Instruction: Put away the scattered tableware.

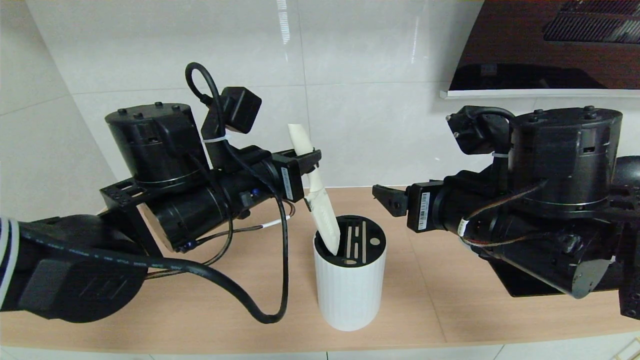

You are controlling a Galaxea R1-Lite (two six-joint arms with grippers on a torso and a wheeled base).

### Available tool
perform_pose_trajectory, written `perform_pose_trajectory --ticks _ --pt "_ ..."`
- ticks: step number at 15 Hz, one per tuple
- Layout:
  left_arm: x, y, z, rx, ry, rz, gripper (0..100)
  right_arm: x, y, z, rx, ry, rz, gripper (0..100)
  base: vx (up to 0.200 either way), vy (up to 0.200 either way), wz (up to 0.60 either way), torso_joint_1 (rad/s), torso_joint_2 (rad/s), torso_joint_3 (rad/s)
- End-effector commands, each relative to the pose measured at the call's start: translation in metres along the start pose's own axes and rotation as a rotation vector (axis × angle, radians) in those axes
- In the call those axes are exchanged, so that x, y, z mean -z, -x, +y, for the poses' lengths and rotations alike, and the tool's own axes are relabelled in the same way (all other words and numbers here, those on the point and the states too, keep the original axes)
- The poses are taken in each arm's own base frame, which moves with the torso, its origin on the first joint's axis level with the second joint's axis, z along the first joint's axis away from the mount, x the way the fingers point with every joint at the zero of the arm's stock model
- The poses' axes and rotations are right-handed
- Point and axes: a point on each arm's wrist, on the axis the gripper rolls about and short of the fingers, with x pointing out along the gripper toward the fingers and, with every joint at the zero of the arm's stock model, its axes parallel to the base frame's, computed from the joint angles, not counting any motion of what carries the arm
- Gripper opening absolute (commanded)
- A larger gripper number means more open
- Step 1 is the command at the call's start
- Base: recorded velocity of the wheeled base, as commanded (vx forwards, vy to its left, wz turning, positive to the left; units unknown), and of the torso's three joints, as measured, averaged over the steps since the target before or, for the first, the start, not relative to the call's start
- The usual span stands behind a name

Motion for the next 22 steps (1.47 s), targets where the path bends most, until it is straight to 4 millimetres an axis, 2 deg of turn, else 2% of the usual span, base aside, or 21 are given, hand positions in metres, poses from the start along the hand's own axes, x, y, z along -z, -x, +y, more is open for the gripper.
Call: perform_pose_trajectory --ticks 1,9,12,16,22 --pt "0.007 -0.003 0.000 0.001 0.002 0.021 0 0.001 0.000 0.000 -0.001 0.001 0.002 100 0.000 0.000 0.00 0.000 0.00 0.000" --pt "0.037 -0.020 -0.009 0.021 0.003 0.086 0 0.001 -0.001 0.000 0.001 0.001 0.003 100 0.000 0.000 0.00 0.000 0.00 0.000" --pt "0.055 -0.028 -0.007 -0.002 -0.067 0.117 0 0.001 -0.001 0.000 0.001 0.002 0.004 100 0.000 0.000 0.00 0.000 0.00 0.000" --pt "0.073 -0.040 -0.014 -0.012 -0.082 0.111 0 0.001 -0.001 0.000 0.001 0.002 0.004 100 0.000 0.000 0.00 0.000 0.00 0.000" --pt "0.084 -0.044 -0.019 -0.012 -0.088 0.131 0 0.002 -0.001 0.000 0.002 0.002 0.005 100 0.000 0.000 0.00 0.000 0.00 0.000"
